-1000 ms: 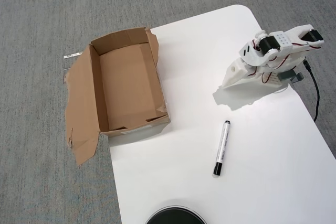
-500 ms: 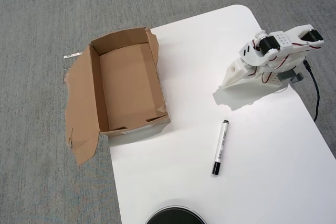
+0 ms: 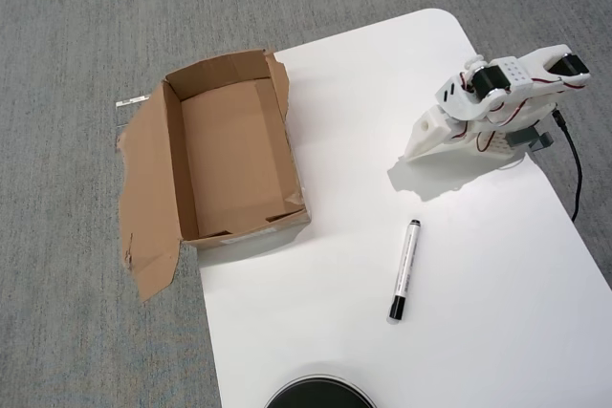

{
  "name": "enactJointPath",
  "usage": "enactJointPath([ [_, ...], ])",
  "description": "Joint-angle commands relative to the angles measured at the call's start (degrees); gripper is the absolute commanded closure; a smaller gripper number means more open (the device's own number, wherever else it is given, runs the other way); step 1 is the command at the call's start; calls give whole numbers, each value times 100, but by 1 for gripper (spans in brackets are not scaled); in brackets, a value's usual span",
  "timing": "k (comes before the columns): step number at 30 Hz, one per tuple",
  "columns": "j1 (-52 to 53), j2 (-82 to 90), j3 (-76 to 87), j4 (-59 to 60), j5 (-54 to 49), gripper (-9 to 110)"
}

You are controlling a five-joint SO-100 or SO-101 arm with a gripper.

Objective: Grasp a pen and put it in the box.

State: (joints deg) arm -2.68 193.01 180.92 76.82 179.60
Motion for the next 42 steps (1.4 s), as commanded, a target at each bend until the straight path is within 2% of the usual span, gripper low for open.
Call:
enactJointPath([
  [1,-13,352,154,281,57,101],
  [42,4,343,154,281,57,101],
])
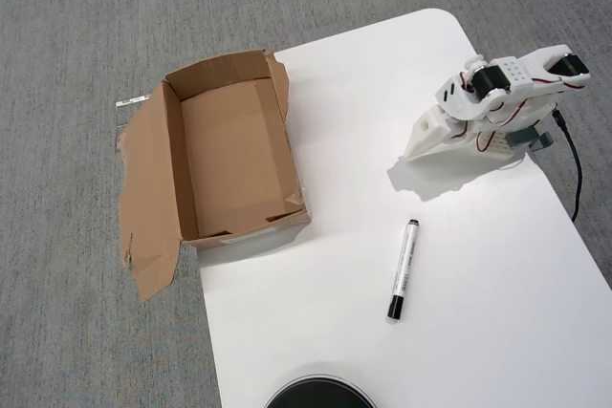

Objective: Grasp a pen and put it in the box.

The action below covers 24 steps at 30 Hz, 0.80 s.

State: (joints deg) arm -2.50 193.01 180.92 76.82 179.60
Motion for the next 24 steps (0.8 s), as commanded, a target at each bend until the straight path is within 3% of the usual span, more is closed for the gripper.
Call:
enactJointPath([
  [1,-40,343,154,281,57,101],
  [17,-57,343,119,281,57,101],
  [24,-57,334,-699,281,57,101],
])
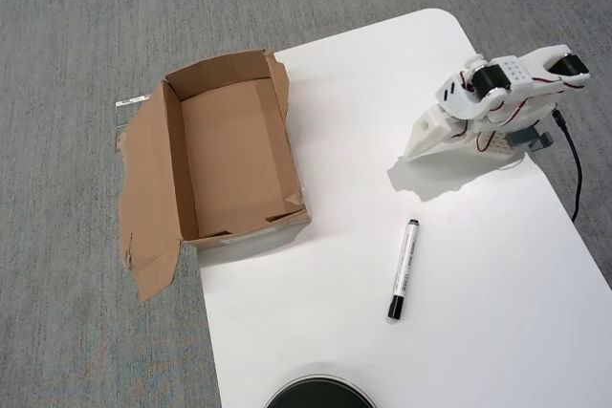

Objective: Grasp a pen and put it in the box.

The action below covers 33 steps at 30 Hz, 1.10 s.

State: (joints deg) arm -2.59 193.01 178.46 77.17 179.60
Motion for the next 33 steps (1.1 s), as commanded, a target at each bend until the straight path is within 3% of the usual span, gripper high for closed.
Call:
enactJointPath([
  [1,-48,334,-567,246,57,101],
  [20,-549,-1028,-2958,149,57,101],
  [33,-848,-3094,-4425,-2751,75,101],
])
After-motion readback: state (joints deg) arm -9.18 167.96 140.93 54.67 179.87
